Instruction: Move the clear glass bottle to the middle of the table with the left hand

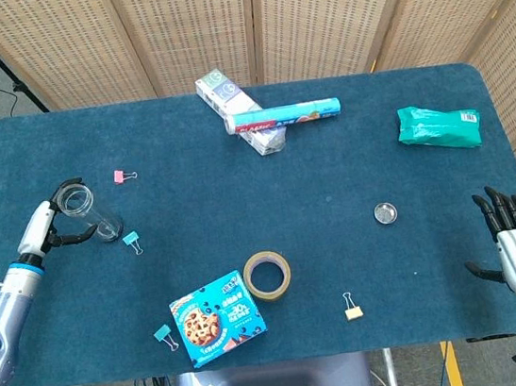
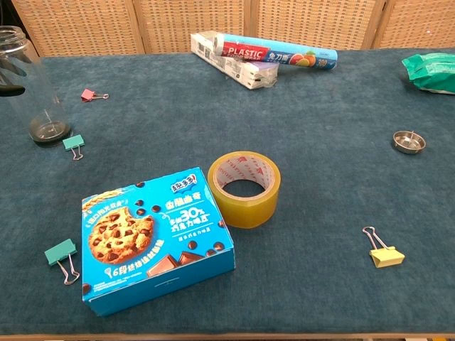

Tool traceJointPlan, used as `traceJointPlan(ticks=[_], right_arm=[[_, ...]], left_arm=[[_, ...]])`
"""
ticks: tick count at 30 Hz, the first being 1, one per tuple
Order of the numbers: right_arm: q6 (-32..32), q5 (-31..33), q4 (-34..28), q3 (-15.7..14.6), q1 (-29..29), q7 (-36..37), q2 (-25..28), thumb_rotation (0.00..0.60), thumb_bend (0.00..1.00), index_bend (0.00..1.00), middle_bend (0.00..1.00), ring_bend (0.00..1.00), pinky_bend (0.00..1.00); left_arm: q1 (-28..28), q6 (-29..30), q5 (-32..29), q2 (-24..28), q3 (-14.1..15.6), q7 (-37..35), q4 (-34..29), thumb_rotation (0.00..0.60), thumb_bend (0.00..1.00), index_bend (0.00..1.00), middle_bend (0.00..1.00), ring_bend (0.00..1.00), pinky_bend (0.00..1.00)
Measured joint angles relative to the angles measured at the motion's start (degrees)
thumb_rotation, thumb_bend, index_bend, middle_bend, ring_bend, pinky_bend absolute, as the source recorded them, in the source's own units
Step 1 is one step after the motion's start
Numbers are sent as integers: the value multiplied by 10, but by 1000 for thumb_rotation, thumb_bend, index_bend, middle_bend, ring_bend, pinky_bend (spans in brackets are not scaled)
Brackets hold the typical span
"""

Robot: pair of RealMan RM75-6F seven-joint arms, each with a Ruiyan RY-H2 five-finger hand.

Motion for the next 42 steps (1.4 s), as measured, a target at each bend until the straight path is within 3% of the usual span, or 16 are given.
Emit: traceJointPlan(ticks=[16,28,34,42], right_arm=[[-5,2,-2,-1,1,3,1,600,0,0,0,0,0],[-11,8,-2,0,2,1,1,600,0,0,0,0,0],[-18,19,2,4,4,3,2,600,0,0,0,0,0],[-30,41,14,11,6,10,2,600,0,0,0,0,0]], left_arm=[[2,24,-6,11,-11,-37,-28,600,365,425,278,287,420],[-31,39,5,42,-39,-38,-102,600,361,425,278,287,420],[-79,-1,-7,55,-67,-9,-159,600,361,425,278,287,420],[-168,-98,-52,17,-99,46,-185,600,360,425,278,288,420]])
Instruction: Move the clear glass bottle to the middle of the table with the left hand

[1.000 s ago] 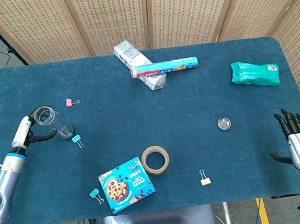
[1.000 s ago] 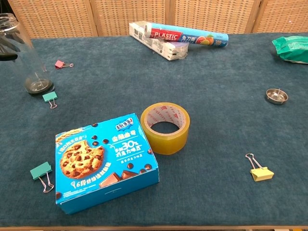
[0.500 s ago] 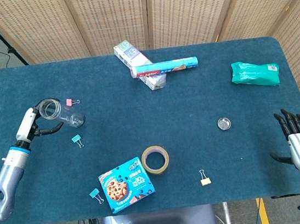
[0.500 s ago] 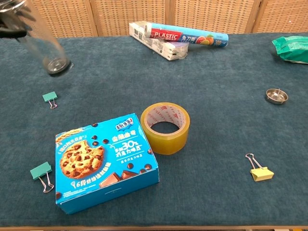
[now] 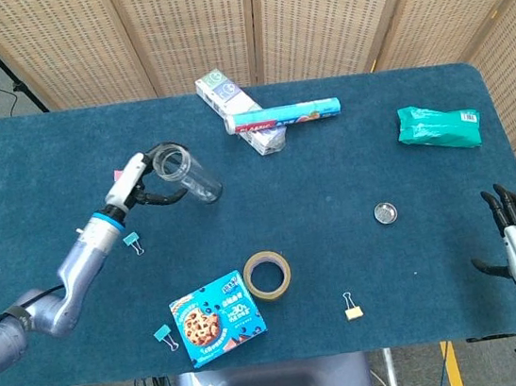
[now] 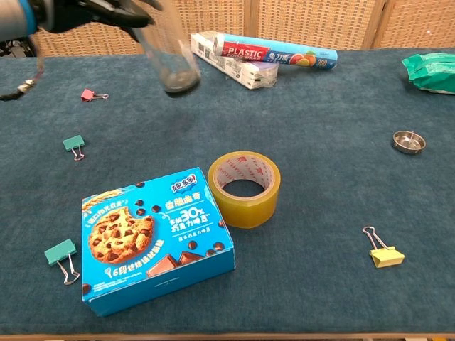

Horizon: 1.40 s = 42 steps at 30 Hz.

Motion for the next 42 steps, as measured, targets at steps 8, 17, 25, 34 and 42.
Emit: traceJointPlan(ticks=[8,17,25,34,42], right_arm=[[-8,13,10,3,-1,8,1,600,0,0,0,0,0],[-8,14,10,4,-2,12,4,600,0,0,0,0,0],[-7,13,7,4,-2,12,6,600,0,0,0,0,0],[-8,13,7,5,-2,17,7,600,0,0,0,0,0],[-7,9,4,2,-2,14,8,600,0,0,0,0,0]], left_arm=[[-41,-34,-26,-47,-6,68,3,600,359,425,278,288,420],[-47,-30,-42,-78,4,132,6,600,357,425,278,287,420],[-45,-19,-58,-97,4,165,0,600,345,397,275,256,420],[-49,-53,-63,-85,9,175,-17,600,288,99,19,0,207],[-44,-48,-51,-79,9,166,-29,600,258,0,0,0,100]])
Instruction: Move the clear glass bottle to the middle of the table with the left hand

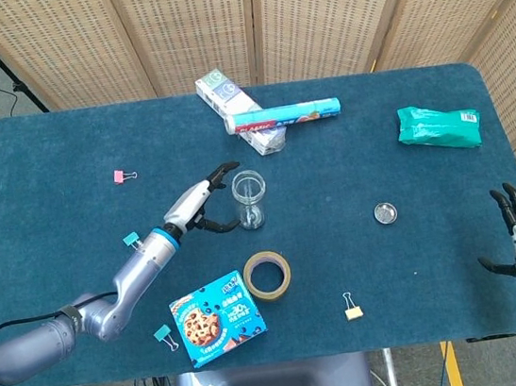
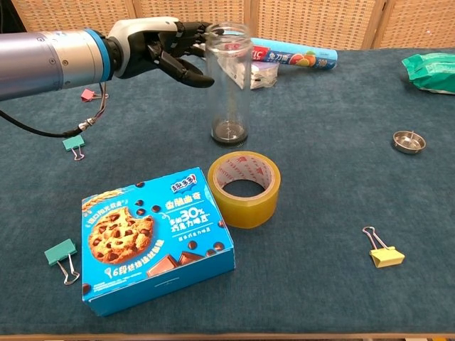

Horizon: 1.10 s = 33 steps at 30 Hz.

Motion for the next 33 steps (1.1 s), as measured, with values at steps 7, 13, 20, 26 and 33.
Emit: traceJointPlan(ticks=[7,13,20,26,33], right_arm=[[1,-2,-3,-2,0,-5,-1,600,0,0,0,0,0],[1,-4,-5,-3,1,-11,-2,600,0,0,0,0,0],[0,-21,4,-9,6,-18,-6,600,0,0,0,0,0],[-4,-86,53,-18,34,-21,-14,600,0,0,0,0,0],[-38,-144,94,-20,98,-22,-14,600,0,16,0,0,0]], left_arm=[[12,18,20,25,-1,-13,-22,600,255,0,0,0,78],[23,38,31,44,-3,-25,-41,600,255,0,0,0,61],[51,85,59,87,4,-20,-62,600,252,0,0,0,13],[123,177,77,178,29,93,-116,600,252,0,0,0,4],[221,242,65,290,72,187,-213,600,252,0,0,0,0]])
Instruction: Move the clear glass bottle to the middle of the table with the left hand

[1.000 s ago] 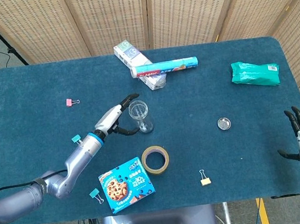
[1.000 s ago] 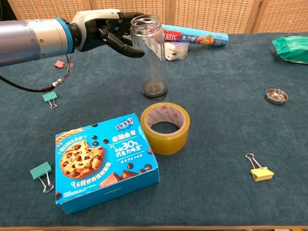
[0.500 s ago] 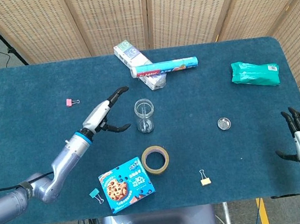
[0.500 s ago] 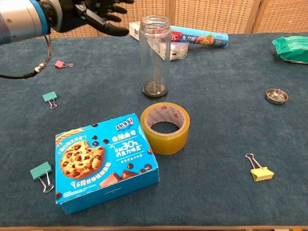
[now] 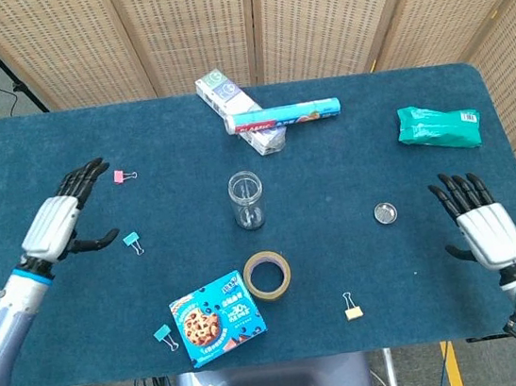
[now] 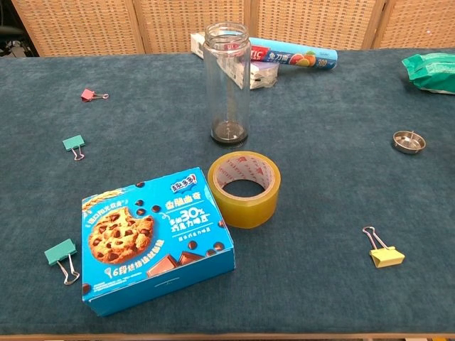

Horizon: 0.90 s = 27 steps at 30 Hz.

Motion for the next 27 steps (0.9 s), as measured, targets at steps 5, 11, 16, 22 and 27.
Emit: traceJointPlan(ticks=[5,11,16,22,27], right_arm=[[-41,-22,15,1,46,4,-2,600,0,79,0,0,0],[-78,-56,45,-5,96,9,-22,600,0,202,0,0,0],[-82,-89,134,-16,130,27,-67,600,0,265,0,0,0],[-85,-112,228,-34,164,49,-125,600,0,304,0,0,0],[-89,-113,266,-46,175,66,-150,600,0,331,0,0,0]], left_arm=[[51,55,-6,23,22,30,-29,600,253,0,0,0,0],[101,82,-12,39,53,41,-48,600,252,0,0,0,0],[109,73,-11,49,58,28,-49,600,252,0,0,0,0],[119,79,0,57,55,7,-41,600,253,0,0,0,0],[127,85,7,62,53,-5,-38,600,253,0,0,0,0]])
